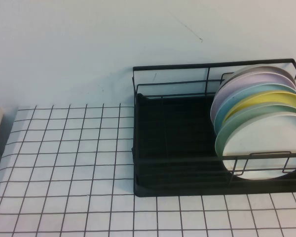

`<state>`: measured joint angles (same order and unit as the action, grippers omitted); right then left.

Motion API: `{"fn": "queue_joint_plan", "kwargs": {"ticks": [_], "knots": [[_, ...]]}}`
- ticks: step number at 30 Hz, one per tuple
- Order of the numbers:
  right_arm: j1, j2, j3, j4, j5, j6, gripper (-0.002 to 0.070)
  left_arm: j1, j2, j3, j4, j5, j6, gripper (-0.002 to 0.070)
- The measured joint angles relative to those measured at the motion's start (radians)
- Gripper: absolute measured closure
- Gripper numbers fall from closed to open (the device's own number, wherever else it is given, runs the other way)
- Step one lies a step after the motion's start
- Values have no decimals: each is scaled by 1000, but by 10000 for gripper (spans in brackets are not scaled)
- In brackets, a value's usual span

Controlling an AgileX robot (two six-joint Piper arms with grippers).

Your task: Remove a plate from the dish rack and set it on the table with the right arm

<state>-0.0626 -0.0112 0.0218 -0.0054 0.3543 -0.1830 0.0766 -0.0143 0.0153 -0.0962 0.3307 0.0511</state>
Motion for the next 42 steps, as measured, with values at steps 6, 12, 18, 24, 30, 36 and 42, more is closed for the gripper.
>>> {"fn": "queue_joint_plan", "kwargs": {"ticks": [6,12,18,24,30,36,42], "knots": [[0,0,0,0,0,0,678,0,0,0,0,0,0,678],[0,0,0,0,0,0,678,0,0,0,0,0,0,678],[0,0,0,0,0,0,678,0,0,0,0,0,0,678],[0,0,0,0,0,0,678,8,0,0,-8,0,0,678],[0,0,0,0,0,0,678,86,0,0,-42,-2,0,678],[0,0,0,0,0,0,678,100,0,0,-49,-4,0,678],[0,0,0,0,0,0,678,100,0,0,-38,-4,0,678]]}}
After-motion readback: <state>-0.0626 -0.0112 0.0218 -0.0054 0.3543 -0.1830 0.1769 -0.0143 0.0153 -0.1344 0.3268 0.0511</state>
